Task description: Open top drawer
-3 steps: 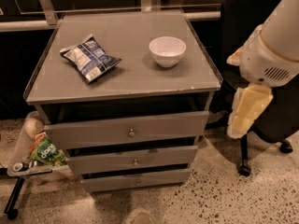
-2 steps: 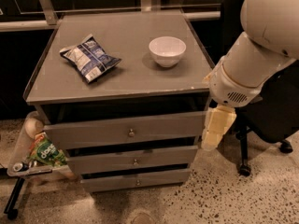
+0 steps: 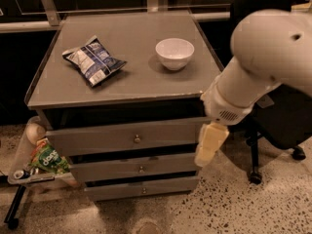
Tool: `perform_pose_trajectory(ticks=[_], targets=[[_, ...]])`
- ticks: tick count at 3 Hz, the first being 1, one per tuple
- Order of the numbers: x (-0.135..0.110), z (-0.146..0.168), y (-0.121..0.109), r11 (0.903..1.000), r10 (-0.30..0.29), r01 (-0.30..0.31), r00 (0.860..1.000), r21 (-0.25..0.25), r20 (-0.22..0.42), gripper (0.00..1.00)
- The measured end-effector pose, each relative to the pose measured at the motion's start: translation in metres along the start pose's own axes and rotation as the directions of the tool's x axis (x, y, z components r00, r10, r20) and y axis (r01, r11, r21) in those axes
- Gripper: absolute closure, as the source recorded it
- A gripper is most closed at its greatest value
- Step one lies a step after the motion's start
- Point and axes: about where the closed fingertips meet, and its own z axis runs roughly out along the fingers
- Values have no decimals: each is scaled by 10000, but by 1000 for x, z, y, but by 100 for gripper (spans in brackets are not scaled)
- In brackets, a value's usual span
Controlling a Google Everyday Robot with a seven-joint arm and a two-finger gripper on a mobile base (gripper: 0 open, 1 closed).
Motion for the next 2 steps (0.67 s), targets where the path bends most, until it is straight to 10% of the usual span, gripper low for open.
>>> perform_pose_trajectory(ticks=[2], targets=[[-16, 88, -8, 9975, 525, -503, 9976, -495, 448, 0]])
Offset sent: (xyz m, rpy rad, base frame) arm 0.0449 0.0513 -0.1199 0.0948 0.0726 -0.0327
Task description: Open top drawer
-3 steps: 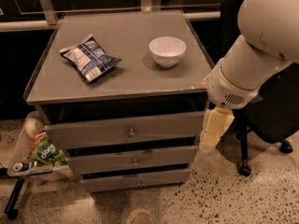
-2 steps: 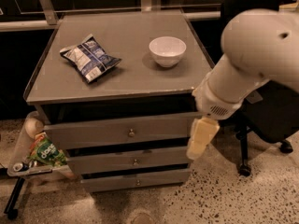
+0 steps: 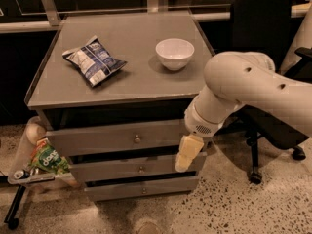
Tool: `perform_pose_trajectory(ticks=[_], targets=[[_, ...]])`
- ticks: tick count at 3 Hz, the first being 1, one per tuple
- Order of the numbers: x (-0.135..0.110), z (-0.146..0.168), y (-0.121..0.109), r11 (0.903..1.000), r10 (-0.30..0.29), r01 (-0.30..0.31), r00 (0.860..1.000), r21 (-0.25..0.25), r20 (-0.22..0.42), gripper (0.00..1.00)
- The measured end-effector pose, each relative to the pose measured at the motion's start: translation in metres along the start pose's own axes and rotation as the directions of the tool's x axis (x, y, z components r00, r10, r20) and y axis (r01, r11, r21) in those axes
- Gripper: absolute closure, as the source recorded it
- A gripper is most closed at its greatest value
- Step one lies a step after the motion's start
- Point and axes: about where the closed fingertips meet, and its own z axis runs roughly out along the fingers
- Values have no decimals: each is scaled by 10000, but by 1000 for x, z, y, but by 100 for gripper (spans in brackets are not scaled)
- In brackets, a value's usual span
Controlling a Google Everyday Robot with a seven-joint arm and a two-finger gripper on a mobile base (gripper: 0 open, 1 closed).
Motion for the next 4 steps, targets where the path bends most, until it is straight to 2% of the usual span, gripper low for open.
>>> perform_pose_trajectory(ticks=[2, 4], targets=[[-11, 53, -24, 9999, -139, 140, 9998, -53, 115, 0], [-9, 91, -51, 9985, -552, 553, 9984, 34, -101, 0]])
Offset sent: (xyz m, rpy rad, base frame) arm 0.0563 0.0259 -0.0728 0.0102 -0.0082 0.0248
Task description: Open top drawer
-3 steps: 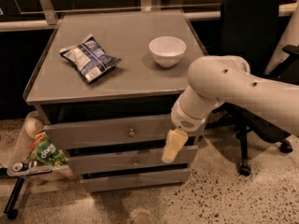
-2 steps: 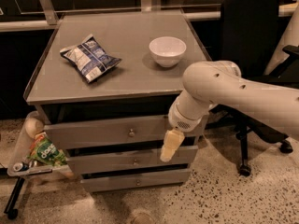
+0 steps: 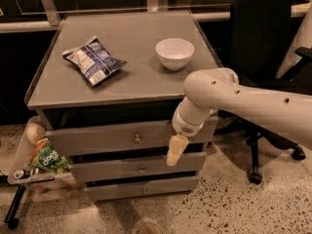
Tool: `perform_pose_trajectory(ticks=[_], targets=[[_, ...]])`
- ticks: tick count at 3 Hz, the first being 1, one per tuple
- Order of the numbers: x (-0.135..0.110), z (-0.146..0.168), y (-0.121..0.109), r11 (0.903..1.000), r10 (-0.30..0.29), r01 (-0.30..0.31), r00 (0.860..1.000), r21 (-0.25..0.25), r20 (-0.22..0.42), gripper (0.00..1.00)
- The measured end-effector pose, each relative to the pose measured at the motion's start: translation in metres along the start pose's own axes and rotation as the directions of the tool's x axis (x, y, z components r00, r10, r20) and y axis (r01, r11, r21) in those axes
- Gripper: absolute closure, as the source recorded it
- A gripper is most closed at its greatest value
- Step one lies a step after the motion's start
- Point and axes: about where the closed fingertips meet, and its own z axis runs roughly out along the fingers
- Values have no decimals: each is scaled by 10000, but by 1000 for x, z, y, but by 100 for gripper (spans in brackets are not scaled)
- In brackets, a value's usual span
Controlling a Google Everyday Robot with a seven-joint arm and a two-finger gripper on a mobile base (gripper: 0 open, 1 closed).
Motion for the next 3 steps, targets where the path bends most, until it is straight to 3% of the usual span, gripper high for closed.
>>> perform_pose_trajectory(ticks=[1, 3], targets=[[4, 10, -15, 9999, -110, 111, 9999, 131, -105, 0], [5, 23, -18, 9997, -215, 217, 9996, 109, -175, 0]])
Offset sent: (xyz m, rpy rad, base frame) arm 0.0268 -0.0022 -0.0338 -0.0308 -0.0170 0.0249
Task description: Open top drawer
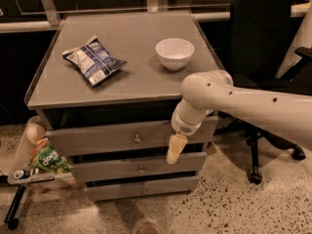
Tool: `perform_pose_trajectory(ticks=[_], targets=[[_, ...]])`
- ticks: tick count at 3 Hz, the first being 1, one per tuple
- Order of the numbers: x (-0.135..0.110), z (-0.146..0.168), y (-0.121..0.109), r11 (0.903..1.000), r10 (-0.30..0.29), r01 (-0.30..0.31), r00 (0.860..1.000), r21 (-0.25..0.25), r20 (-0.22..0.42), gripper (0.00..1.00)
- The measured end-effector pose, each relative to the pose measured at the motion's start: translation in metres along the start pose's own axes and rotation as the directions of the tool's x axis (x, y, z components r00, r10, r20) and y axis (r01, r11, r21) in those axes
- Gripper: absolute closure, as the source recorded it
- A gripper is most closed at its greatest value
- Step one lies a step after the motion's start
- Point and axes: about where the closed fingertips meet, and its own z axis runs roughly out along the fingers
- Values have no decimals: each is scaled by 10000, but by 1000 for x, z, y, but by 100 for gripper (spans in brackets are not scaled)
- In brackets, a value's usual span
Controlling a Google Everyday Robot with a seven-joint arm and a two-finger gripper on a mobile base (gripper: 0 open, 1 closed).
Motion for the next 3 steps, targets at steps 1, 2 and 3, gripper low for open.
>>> perform_pose_trajectory(ticks=[1, 2, 3], targets=[[9, -3, 29, 9986, 215, -219, 9997, -488, -83, 0], [8, -2, 28, 9986, 215, -219, 9997, -489, -83, 0], [11, -12, 44, 9965, 370, -376, 9993, -750, -97, 0]])
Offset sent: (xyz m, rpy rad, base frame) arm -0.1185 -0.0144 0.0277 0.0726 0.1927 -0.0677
